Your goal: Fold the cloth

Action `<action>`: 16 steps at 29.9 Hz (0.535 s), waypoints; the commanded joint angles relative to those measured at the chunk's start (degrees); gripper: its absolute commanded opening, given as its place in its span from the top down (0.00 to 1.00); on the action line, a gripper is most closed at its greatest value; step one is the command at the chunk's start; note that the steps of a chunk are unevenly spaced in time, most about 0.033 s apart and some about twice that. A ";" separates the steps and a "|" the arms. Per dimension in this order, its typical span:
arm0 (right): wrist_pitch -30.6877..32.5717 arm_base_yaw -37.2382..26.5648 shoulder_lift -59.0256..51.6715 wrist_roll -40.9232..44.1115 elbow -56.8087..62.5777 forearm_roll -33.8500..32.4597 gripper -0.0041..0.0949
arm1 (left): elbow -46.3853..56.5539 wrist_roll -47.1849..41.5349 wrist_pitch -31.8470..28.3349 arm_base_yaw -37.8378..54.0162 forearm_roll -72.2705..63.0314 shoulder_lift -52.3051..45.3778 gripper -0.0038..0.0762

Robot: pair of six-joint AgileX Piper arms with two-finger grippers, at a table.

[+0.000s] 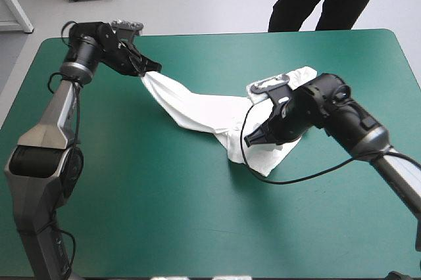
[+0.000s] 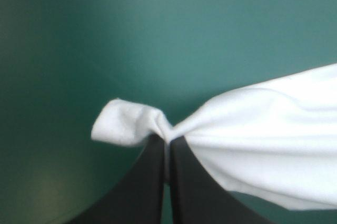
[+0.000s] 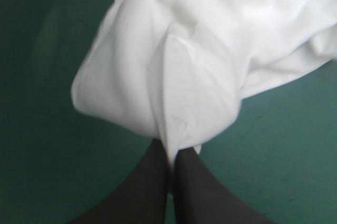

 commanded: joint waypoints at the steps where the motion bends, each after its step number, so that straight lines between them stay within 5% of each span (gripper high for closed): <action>1: 1.68 -0.10 -5.23 0.23 -8.25 -3.78 0.98 | -4.98 0.47 0.81 -0.33 -1.16 -10.13 0.96; 8: 1.68 -0.10 -7.59 -0.24 -25.69 -10.12 0.98 | -10.57 0.47 -0.11 -0.33 -3.05 -22.97 0.96; 16: -2.94 -0.10 -7.59 -5.06 -44.50 -16.24 0.98 | -17.25 0.88 -8.71 -0.33 -7.04 -33.65 0.96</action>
